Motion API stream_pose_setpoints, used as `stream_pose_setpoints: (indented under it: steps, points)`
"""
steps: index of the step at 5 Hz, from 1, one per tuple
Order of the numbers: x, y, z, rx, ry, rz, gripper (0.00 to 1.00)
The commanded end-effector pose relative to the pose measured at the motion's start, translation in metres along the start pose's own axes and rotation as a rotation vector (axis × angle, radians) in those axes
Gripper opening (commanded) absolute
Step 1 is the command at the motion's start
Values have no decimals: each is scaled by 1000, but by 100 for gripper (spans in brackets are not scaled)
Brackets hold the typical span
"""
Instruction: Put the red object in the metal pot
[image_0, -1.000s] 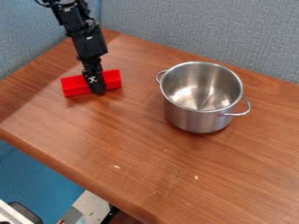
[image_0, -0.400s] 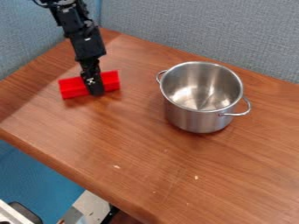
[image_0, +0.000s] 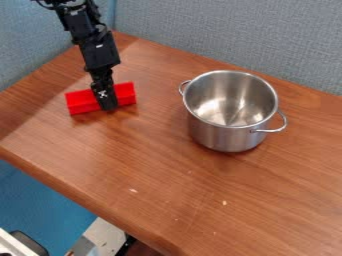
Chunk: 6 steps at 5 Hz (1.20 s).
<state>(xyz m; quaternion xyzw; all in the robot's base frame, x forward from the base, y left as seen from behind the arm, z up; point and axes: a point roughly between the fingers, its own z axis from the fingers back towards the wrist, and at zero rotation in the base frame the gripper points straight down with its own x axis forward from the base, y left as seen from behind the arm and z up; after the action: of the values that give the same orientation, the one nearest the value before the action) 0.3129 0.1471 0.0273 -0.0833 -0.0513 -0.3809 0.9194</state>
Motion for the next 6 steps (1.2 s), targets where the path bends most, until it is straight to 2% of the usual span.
stream_pose_setpoints:
  steps: [1, 6]
  points:
    - [-1, 1, 21, 55, -13, 14, 0]
    - [3, -7, 21, 62, -14, 18, 0]
